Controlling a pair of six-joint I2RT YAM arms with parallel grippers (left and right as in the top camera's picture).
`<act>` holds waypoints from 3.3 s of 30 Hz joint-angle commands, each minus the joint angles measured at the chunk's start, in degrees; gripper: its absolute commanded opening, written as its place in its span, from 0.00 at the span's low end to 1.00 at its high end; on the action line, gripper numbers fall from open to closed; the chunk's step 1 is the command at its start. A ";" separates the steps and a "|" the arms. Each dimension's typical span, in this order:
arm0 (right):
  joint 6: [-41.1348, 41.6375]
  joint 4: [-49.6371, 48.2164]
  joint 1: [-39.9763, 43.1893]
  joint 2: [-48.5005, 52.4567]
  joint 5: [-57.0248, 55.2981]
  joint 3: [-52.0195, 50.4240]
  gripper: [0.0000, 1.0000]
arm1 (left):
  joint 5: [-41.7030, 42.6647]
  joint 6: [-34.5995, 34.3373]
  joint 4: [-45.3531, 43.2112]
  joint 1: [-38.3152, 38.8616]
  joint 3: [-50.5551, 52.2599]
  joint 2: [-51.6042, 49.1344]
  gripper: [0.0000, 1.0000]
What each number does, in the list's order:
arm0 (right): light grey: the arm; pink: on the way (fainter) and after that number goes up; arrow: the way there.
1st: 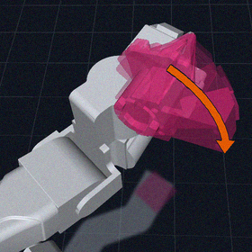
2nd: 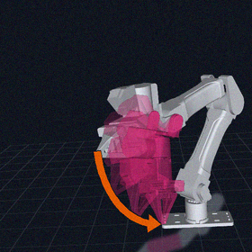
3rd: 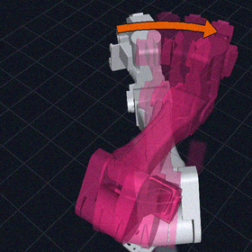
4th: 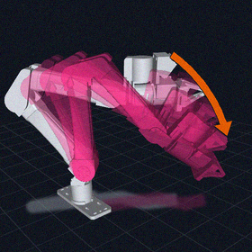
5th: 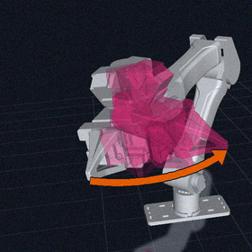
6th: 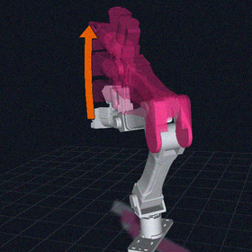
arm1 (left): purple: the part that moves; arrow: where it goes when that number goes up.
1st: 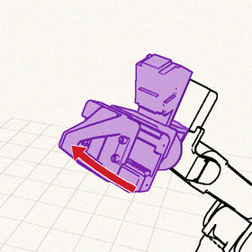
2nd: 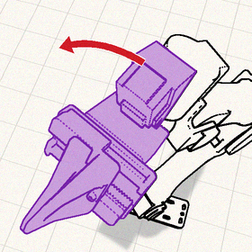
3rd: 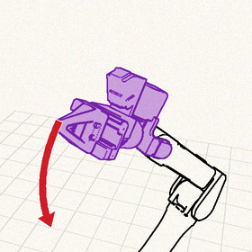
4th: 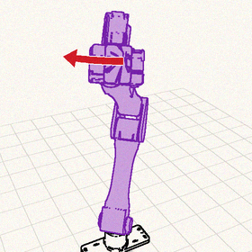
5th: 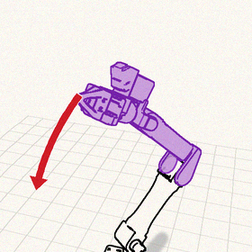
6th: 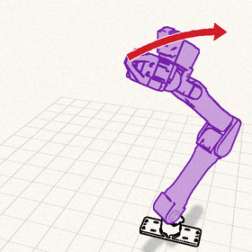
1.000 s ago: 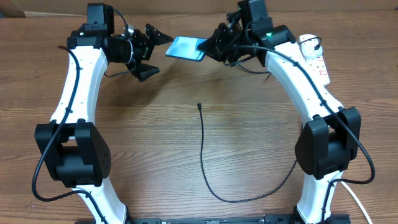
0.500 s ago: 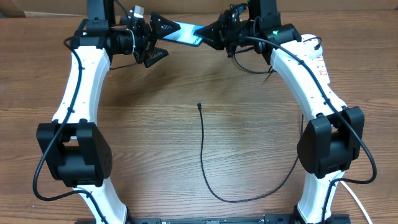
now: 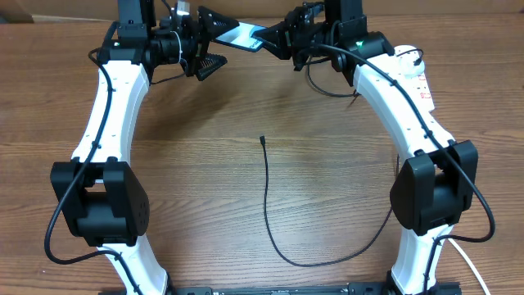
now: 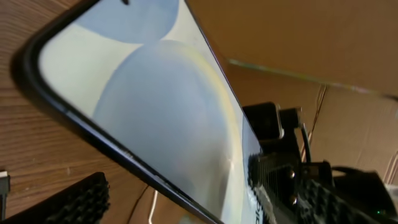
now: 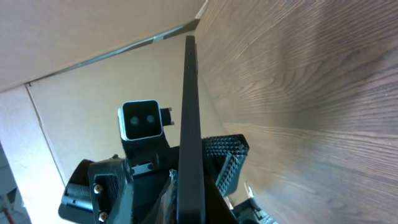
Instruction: Plug charger to phone and switch on socket
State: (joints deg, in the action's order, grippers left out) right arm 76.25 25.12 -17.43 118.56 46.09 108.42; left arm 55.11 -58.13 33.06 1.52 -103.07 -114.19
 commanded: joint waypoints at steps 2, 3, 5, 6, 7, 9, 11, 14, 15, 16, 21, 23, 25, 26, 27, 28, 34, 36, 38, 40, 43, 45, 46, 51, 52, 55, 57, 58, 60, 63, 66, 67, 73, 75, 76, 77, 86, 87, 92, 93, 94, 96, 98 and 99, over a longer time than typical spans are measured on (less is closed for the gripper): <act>0.50 -0.96 -0.28 -1.92 -2.56 1.16 0.04 | -2.16 -7.80 0.11 0.02 -0.26 2.10 0.98; 0.50 -1.16 -0.31 -1.92 -2.93 1.16 0.04 | -2.19 -9.57 0.11 0.02 -0.26 2.10 0.98; 0.74 -1.88 -0.55 -1.92 -3.61 1.16 0.04 | -2.45 -13.55 0.09 0.02 -0.26 2.10 0.99; 1.44 -2.16 -0.85 -1.92 -4.00 1.16 0.04 | -3.52 -16.31 0.07 0.02 -0.26 2.10 0.98; 1.90 -2.16 -0.94 -1.92 -4.15 1.16 0.04 | -4.13 -17.22 0.09 0.02 -0.26 2.10 0.95; 2.21 -2.56 -1.27 -1.92 -4.94 1.16 0.04 | -4.72 -18.51 0.07 0.02 -0.26 2.10 0.87; 2.19 -2.58 -1.55 -1.92 -5.90 1.16 0.04 | -4.72 -19.63 0.02 0.02 -0.26 2.10 0.75; 2.19 -2.56 -1.95 -1.92 -6.75 1.16 0.04 | -5.18 -20.22 -0.37 0.02 -0.26 2.10 0.61; 2.21 -2.56 -2.12 -1.92 -7.04 1.16 0.03 | -5.49 -20.33 -0.37 0.02 -0.26 2.10 0.57; 2.21 -2.60 -2.27 -1.92 -7.13 1.16 0.03 | -5.79 -20.33 -0.37 0.02 -0.26 2.10 0.55; 3.87 -4.09 -3.13 -1.92 -7.80 1.16 0.04 | -6.51 -20.33 -0.39 0.09 -0.26 2.10 0.48; 5.95 -4.09 -3.26 -1.92 -8.11 1.16 0.03 | -6.91 -20.33 -0.44 0.09 -0.26 2.10 0.43; 7.80 -4.11 -3.26 -1.92 -8.09 1.16 0.04 | -7.50 -20.33 -1.25 0.09 -0.26 2.10 0.43; 8.26 -4.22 -3.26 -1.92 -8.11 1.16 0.04 | -7.52 -20.33 -1.99 0.09 -0.26 2.10 0.45; 8.66 -4.52 -3.26 -1.92 -8.09 1.16 0.03 | -7.50 -20.31 -3.37 0.09 -0.26 2.10 0.47; 9.38 -4.50 -3.26 -1.92 -8.09 1.16 0.03 | -7.50 -20.33 -4.48 0.09 -0.26 2.10 0.48; 14.23 -7.54 -3.26 -1.92 -4.85 1.16 0.03 | -7.74 -20.33 -8.44 0.09 -0.26 2.10 0.50; 16.11 -8.76 -3.32 -1.92 -3.96 1.16 0.03 | -7.96 -20.33 -8.41 0.09 -0.26 2.08 0.49; 18.08 -9.92 -3.54 -1.92 -3.58 1.16 0.03 | -8.22 -20.48 -8.41 0.09 -0.26 2.08 0.48; 19.54 -10.05 -3.91 -1.92 -3.58 1.16 0.04 | -8.20 -21.68 -8.44 0.09 -0.26 2.08 0.48; 20.09 -10.03 -5.09 -1.92 -4.07 1.16 0.03 | -8.20 -22.60 -8.48 0.07 -0.26 2.08 0.48; 20.94 -9.77 -5.46 -1.92 -4.39 1.14 0.03 | -8.22 -22.77 -8.48 0.07 -0.26 2.08 0.48; 21.31 -9.49 -5.70 -1.92 -4.63 1.14 0.03 | -8.22 -22.93 -8.48 0.07 -0.26 2.08 0.48; 21.29 -9.40 -5.81 -1.92 -6.01 1.14 0.03 | -8.17 -23.34 -8.52 0.07 -0.26 2.08 0.46; 21.27 -9.40 -5.81 -1.92 -6.14 1.14 0.03 | -8.22 -23.34 -8.55 0.07 -0.26 2.08 0.45; 21.27 -9.42 -5.81 -1.92 -6.23 1.14 0.03 | -8.22 -23.34 -9.49 0.00 -0.26 2.08 0.45; 21.24 -9.40 -5.81 -1.92 -6.49 1.14 0.03 | -8.13 -23.63 -10.05 0.00 -0.26 2.08 0.42; 21.22 -9.33 -5.81 -1.92 -6.69 1.14 0.04 | -8.13 -23.98 -10.08 0.00 -0.26 2.08 0.41; 21.22 -8.92 -5.81 -1.92 -7.34 1.14 0.03 | -7.89 -24.70 -10.08 0.00 -0.26 2.08 0.40; 20.83 -8.79 -5.81 -1.92 -8.04 1.14 0.03 | -7.74 -24.87 -10.05 0.00 -0.26 2.08 0.40; 19.87 -8.83 -5.81 -1.92 -8.94 1.14 0.03 | -7.69 -24.87 -9.99 0.00 -0.26 2.08 0.41; 19.45 -8.81 -5.79 -1.92 -9.33 1.14 0.03 | -7.67 -25.14 -9.99 0.00 -0.26 2.08 0.41; 18.08 -9.07 -5.75 -1.92 -10.08 1.14 0.03 | -7.45 -26.23 -9.94 0.00 -0.26 2.08 0.40; 17.81 -8.79 -5.75 -1.92 -10.47 1.14 0.03 | -7.45 -26.23 -9.64 0.00 -0.26 2.08 0.40; 17.79 -8.76 -5.75 -1.90 -10.47 1.14 0.03 | -7.48 -26.23 -9.46 0.00 -0.26 2.08 0.40; 17.81 -8.79 -5.75 -1.90 -10.45 1.14 0.03 | -7.50 -26.23 -9.33 0.00 -0.26 2.08 0.39; 17.79 -8.33 -5.75 -1.90 -10.45 1.14 0.03 | -7.52 -26.38 -9.33 0.00 -0.26 2.08 0.34; 17.79 -8.33 -5.75 -1.90 -10.45 1.14 0.03 | -7.50 -26.38 -9.33 0.00 -0.26 2.08 0.34; 17.79 -8.35 -5.75 -1.90 -10.43 1.14 0.03 | -7.50 -26.38 -9.31 0.00 -0.26 2.08 0.35; 17.81 -8.35 -5.77 -1.90 -10.38 1.14 0.03 | -7.50 -26.36 -9.31 0.00 -0.26 2.08 0.35; 17.81 -8.35 -5.75 -1.90 -10.25 1.14 0.03 | -7.50 -26.36 -9.33 0.00 -0.26 2.08 0.34; 17.79 -8.35 -5.75 -1.90 -10.23 1.14 0.03 | -7.50 -26.36 -9.33 0.00 -0.26 2.08 0.32; 17.81 -8.35 -5.75 -1.90 -10.03 1.14 0.03 | -7.50 -26.38 -9.33 0.00 -0.26 2.08 0.31; 17.81 -8.35 -5.77 -1.90 -9.97 1.14 0.03 | -7.50 -26.38 -9.31 0.00 -0.26 2.08 0.30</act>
State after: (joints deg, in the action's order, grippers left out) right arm 94.45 17.63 -23.24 118.56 35.59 108.42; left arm 47.31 -84.09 23.79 1.43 -103.04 -114.19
